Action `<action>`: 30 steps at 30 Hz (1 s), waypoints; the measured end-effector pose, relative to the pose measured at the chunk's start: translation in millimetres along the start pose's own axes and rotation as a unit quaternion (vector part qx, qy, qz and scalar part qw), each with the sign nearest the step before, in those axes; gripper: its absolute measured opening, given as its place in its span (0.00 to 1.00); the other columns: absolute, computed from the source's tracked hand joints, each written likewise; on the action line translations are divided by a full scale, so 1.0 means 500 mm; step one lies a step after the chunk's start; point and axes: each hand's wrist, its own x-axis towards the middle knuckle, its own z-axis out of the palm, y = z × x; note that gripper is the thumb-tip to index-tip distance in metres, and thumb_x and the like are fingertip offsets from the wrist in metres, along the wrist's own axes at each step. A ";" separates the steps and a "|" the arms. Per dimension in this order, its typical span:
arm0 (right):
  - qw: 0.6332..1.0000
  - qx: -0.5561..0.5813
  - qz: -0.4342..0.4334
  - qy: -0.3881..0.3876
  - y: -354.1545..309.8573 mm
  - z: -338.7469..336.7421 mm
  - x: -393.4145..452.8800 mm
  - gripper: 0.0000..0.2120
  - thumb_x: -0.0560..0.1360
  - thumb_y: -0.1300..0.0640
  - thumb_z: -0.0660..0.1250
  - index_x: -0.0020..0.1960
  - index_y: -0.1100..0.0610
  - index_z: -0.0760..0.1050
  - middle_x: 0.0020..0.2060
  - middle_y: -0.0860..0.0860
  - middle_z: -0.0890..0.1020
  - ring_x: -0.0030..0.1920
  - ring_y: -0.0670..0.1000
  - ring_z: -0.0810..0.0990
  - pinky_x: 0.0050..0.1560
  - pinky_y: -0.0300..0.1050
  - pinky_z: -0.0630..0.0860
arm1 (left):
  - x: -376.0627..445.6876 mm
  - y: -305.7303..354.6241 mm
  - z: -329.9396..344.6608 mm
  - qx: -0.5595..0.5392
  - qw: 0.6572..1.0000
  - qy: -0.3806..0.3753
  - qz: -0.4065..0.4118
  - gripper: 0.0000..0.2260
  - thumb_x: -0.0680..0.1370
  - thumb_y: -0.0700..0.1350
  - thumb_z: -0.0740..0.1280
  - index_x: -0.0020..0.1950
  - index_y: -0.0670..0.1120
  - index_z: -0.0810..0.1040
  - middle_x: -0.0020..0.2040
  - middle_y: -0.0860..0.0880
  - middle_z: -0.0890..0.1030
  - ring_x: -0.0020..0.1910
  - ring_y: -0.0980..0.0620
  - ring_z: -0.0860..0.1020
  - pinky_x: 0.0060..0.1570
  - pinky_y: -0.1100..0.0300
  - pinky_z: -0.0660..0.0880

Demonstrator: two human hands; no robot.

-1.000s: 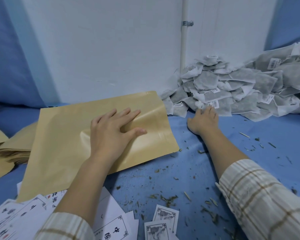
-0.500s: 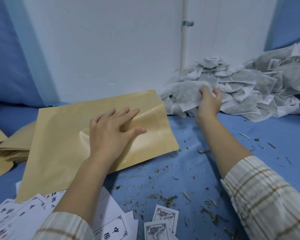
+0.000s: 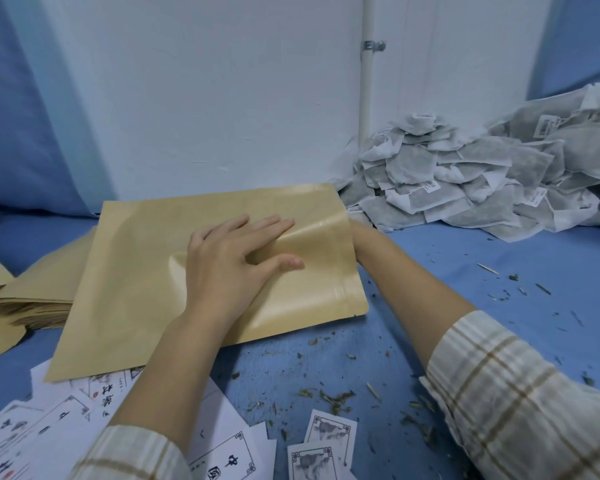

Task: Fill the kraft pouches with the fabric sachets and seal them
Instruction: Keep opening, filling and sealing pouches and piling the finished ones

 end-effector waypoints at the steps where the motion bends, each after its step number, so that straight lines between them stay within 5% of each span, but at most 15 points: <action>1: 1.000 -0.006 0.016 -0.017 -0.001 -0.002 0.000 0.15 0.81 0.68 0.50 0.36 0.61 0.64 0.32 0.50 0.64 0.29 0.46 0.64 0.22 0.29 0.65 | -0.001 0.001 0.000 -0.003 1.000 0.001 0.003 0.24 0.64 0.67 0.64 0.59 0.65 0.76 0.62 0.65 0.75 0.67 0.58 0.69 0.62 0.64 0.54; 4: 0.999 0.045 0.020 0.003 0.012 -0.008 0.007 0.10 0.81 0.69 0.46 0.56 0.67 0.65 0.45 0.53 0.72 0.40 0.49 0.69 0.33 0.33 0.68 | 0.000 0.007 0.002 -0.020 1.000 0.005 0.004 0.24 0.63 0.66 0.65 0.59 0.66 0.75 0.61 0.67 0.74 0.67 0.59 0.69 0.62 0.64 0.55; 6: 0.992 0.123 0.041 0.011 0.002 0.003 0.016 0.16 0.81 0.67 0.48 0.68 0.69 0.61 0.54 0.59 0.76 0.47 0.53 0.73 0.32 0.34 0.70 | 0.002 0.010 0.002 -0.022 1.000 0.007 0.004 0.24 0.64 0.67 0.65 0.59 0.67 0.74 0.62 0.67 0.74 0.67 0.60 0.68 0.64 0.63 0.55; 9: 0.978 0.198 -0.018 -0.055 0.011 0.001 0.009 0.12 0.80 0.64 0.52 0.56 0.60 0.73 0.33 0.49 0.81 0.32 0.47 0.80 0.31 0.36 0.76 | 0.007 0.003 -0.002 -0.009 0.999 0.028 -0.012 0.25 0.64 0.68 0.64 0.61 0.66 0.74 0.64 0.63 0.74 0.68 0.57 0.69 0.69 0.53 0.59; 11: 0.965 0.240 -0.063 -0.090 0.018 -0.001 0.015 0.10 0.79 0.65 0.56 0.48 0.56 0.75 0.32 0.48 0.83 0.33 0.46 0.82 0.32 0.39 0.79 | 0.008 -0.006 -0.006 0.002 0.999 0.030 -0.015 0.25 0.65 0.67 0.64 0.62 0.64 0.75 0.65 0.61 0.75 0.68 0.55 0.70 0.69 0.49 0.61; 14: 0.962 0.249 -0.097 0.050 0.042 -0.014 0.037 0.10 0.76 0.65 0.61 0.45 0.55 0.80 0.33 0.49 0.83 0.35 0.49 0.80 0.35 0.40 0.78 | 0.006 -0.018 -0.003 0.048 0.998 0.028 -0.026 0.24 0.68 0.66 0.65 0.63 0.65 0.74 0.66 0.62 0.73 0.70 0.56 0.67 0.68 0.57 0.56; 16: 0.951 0.170 -0.075 0.247 0.073 -0.034 0.051 0.10 0.75 0.63 0.60 0.46 0.56 0.81 0.31 0.48 0.82 0.35 0.50 0.78 0.36 0.42 0.76 | 0.005 -0.024 -0.001 0.059 0.997 0.037 -0.039 0.23 0.68 0.65 0.67 0.63 0.66 0.73 0.67 0.62 0.73 0.70 0.57 0.66 0.65 0.59 0.54; 18: 0.915 -0.100 -0.016 0.391 0.119 -0.060 0.063 0.14 0.76 0.61 0.57 0.51 0.57 0.81 0.43 0.51 0.83 0.46 0.52 0.78 0.46 0.45 0.75 | 0.006 -0.028 0.000 0.061 0.996 0.043 -0.045 0.23 0.68 0.65 0.67 0.63 0.66 0.73 0.66 0.62 0.73 0.70 0.57 0.66 0.64 0.60 0.53; 20: 0.879 -0.316 0.031 0.356 0.160 -0.079 0.071 0.17 0.78 0.55 0.55 0.57 0.58 0.79 0.62 0.54 0.75 0.62 0.55 0.70 0.59 0.48 0.70 | 0.006 -0.029 0.000 0.066 0.996 0.042 -0.043 0.23 0.68 0.65 0.68 0.63 0.65 0.73 0.66 0.62 0.73 0.70 0.56 0.66 0.63 0.61 0.53; 22: 0.883 -0.385 0.072 0.259 0.179 -0.082 0.075 0.21 0.80 0.47 0.51 0.65 0.55 0.73 0.72 0.54 0.61 0.71 0.56 0.57 0.66 0.52 0.62 | 0.005 -0.028 0.001 0.074 0.996 0.041 -0.041 0.23 0.69 0.65 0.67 0.63 0.65 0.73 0.66 0.62 0.73 0.70 0.56 0.66 0.63 0.61 0.53; 27: 0.859 -0.445 -0.016 0.254 0.160 -0.061 0.085 0.18 0.78 0.42 0.53 0.63 0.46 0.72 0.76 0.53 0.50 0.75 0.55 0.48 0.71 0.54 0.49 | 0.005 -0.029 0.001 0.074 0.995 0.044 -0.042 0.23 0.69 0.64 0.68 0.63 0.65 0.74 0.66 0.62 0.73 0.70 0.56 0.67 0.63 0.61 0.53; 30: 0.846 -0.507 -0.009 0.164 0.155 -0.046 0.095 0.20 0.79 0.43 0.50 0.70 0.43 0.64 0.76 0.54 0.46 0.75 0.57 0.43 0.73 0.56 0.45 | 0.003 -0.028 0.000 0.070 0.996 0.040 -0.043 0.22 0.69 0.64 0.68 0.63 0.65 0.74 0.66 0.62 0.73 0.70 0.56 0.67 0.63 0.61 0.54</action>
